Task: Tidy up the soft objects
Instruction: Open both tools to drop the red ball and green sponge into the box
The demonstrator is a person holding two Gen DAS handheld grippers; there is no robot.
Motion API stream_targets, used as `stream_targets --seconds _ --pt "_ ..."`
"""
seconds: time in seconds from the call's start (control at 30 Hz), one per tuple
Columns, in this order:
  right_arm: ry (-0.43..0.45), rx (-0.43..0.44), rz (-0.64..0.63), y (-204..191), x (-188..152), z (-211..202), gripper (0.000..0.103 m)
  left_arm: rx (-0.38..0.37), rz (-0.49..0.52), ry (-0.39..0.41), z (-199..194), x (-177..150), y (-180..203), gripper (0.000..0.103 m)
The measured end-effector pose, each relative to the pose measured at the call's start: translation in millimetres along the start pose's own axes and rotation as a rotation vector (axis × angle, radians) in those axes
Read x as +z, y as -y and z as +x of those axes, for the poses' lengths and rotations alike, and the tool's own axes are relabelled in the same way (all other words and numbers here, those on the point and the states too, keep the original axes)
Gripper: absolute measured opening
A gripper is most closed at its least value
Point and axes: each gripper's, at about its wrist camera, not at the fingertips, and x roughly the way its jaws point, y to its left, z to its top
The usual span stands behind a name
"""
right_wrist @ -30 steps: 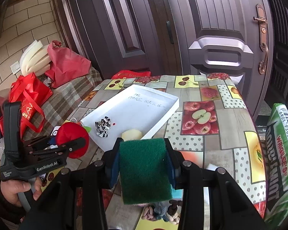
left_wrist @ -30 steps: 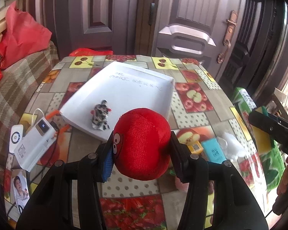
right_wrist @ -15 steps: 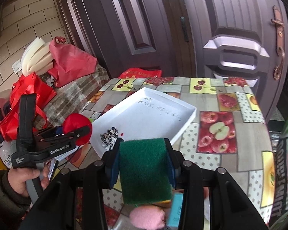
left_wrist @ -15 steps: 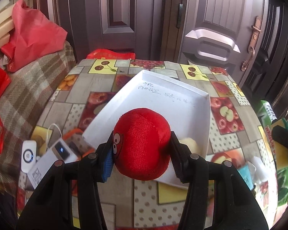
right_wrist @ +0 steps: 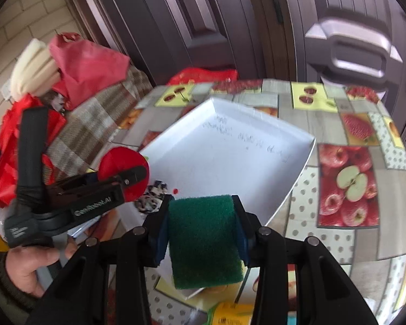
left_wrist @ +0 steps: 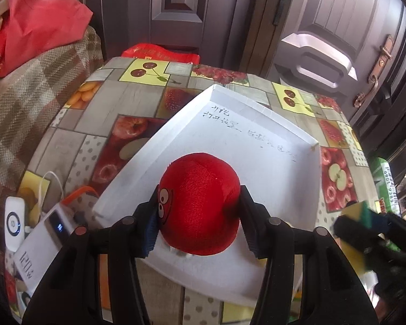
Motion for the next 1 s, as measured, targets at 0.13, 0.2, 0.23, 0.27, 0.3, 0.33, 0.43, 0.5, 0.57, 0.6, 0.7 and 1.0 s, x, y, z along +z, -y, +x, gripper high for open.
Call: stream_targets --seconds 0.13,0.2,0.23,0.27,0.3,0.33,0.43,0.5,0.57,0.6,0.7,1.0 --pt "0.004 -0.002 0.05 5 2 21 0.058 -0.032 -0.043 0.028 11 3 -8 0.096" --pt "0.024 -0.015 0.106 12 3 22 0.095 -0.033 -0.059 0.045 13 4 -13 0.103" --pt "0.043 -0.005 0.136 17 3 20 0.101 -0.048 -0.064 0.044 15 4 -13 0.103" --pt "0.05 0.004 0.151 20 2 19 0.103 -0.07 -0.066 0.042 17 4 -13 0.103" --pt "0.057 0.001 0.165 24 1 16 0.103 -0.088 -0.068 0.043 19 3 -12 0.103" --pt "0.063 -0.006 0.174 26 1 13 0.103 -0.113 -0.068 0.044 22 2 -10 0.103" --pt "0.087 -0.001 0.218 37 -6 -3 0.103 -0.162 -0.057 0.021 37 0 1 0.103" --pt "0.108 0.01 0.247 45 -13 -20 0.103 -0.15 -0.039 0.004 48 -2 7 0.103" --pt "0.133 0.007 0.269 56 -22 -43 0.103 -0.123 -0.013 -0.012 57 -5 11 0.103" --pt "0.143 0.004 0.279 61 -26 -53 0.103 -0.109 -0.003 -0.025 62 -7 12 0.103" --pt "0.173 -0.013 0.335 81 -42 -83 0.103 -0.053 0.019 -0.08 74 -16 10 0.103" --pt "0.191 -0.018 0.521 122 -106 -139 0.103 -0.005 0.018 -0.098 57 -47 18 0.103"
